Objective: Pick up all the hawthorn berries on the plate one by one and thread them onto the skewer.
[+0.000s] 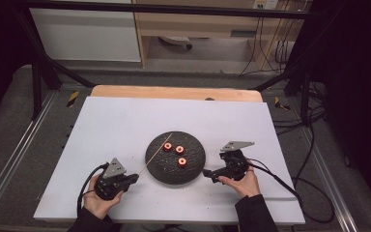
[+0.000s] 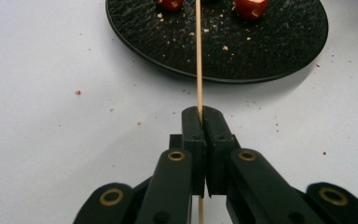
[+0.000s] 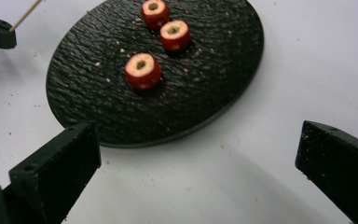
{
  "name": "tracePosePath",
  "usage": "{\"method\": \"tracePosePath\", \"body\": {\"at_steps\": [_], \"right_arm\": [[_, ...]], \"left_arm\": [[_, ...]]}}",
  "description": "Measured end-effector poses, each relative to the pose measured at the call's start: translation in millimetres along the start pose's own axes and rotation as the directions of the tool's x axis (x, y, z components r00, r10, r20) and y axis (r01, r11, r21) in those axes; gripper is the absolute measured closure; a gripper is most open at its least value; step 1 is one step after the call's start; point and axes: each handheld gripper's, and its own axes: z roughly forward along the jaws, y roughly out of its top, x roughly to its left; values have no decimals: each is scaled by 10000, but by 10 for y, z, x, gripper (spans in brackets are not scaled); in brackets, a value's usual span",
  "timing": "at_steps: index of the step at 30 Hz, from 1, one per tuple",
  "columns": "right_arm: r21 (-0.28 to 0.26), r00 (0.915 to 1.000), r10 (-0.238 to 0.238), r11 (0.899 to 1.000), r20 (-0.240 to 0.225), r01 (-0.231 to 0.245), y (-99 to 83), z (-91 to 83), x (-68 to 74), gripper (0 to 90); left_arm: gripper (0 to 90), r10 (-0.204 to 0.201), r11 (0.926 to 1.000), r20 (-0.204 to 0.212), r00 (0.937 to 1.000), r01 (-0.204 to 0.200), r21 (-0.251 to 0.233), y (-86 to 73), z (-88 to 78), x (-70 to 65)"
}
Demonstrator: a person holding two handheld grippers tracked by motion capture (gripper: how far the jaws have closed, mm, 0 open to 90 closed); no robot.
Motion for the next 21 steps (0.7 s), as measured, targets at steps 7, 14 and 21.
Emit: {"method": "tracePosePath", "body": {"at_steps": [7, 14, 21], "right_arm": [[774, 9984, -538, 9956, 164, 523, 278, 121, 160, 12], [1505, 9945, -1043, 9833, 82, 1018, 499, 298, 256, 58], [2280, 9911, -1332, 9650, 15, 1293, 653, 467, 292, 131]], "left_arm": [[882, 62, 10000, -26, 10000, -61, 20, -26, -7, 6], [882, 18, 10000, -42, 10000, -18, -52, -28, -20, 16], [882, 5, 10000, -49, 10000, -5, -66, -31, -25, 22]]}}
